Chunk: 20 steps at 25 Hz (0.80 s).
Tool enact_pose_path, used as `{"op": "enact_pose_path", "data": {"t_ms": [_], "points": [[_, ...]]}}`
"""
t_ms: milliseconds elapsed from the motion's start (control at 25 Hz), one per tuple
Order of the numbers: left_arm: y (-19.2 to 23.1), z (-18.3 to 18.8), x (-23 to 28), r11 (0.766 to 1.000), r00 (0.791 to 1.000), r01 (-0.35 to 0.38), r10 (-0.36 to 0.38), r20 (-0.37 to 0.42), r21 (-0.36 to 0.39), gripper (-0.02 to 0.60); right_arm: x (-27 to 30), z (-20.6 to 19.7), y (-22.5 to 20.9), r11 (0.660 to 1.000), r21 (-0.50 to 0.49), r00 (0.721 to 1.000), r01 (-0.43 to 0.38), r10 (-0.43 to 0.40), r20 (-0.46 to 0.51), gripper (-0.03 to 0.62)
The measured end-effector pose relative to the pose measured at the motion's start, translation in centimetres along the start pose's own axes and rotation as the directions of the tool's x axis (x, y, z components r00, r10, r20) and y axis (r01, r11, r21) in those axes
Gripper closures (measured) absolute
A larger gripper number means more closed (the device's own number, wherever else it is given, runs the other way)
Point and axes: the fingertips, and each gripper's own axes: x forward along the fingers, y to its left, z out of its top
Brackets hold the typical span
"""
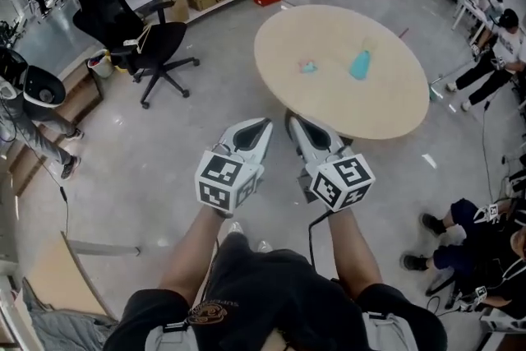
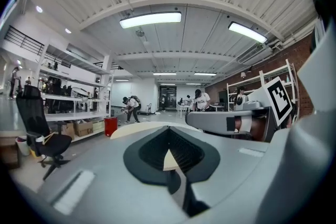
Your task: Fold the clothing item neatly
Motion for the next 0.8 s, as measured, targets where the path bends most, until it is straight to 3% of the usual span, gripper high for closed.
{"op": "enact_pose_path", "data": {"t_ms": [160,280,560,800], "points": [[3.0,-0.3,-3.0,0.993,0.993,-0.116,0.116,-0.007,-0.009,0.574,2.7,-0.8,3.0,0.993,0.016,0.993,-0.114,0.114,-0.011,0.591],[5.6,-1.1,-6.7,0.974,0.974,-0.225,0.225,-0.012,-0.017,0.574,4.9,-2.0,6.6,0.975,0.030,0.975,-0.221,0.222,-0.026,0.591],[10.0,-2.4,-17.0,0.899,0.900,-0.436,0.436,-0.008,-0.035,0.574,8.9,-3.8,16.7,0.901,0.036,0.899,-0.433,0.435,-0.050,0.591],[13.4,-3.2,-26.5,0.814,0.815,-0.578,0.579,0.002,-0.063,0.574,11.7,-4.9,26.4,0.814,0.030,0.812,-0.580,0.580,-0.067,0.591]]}}
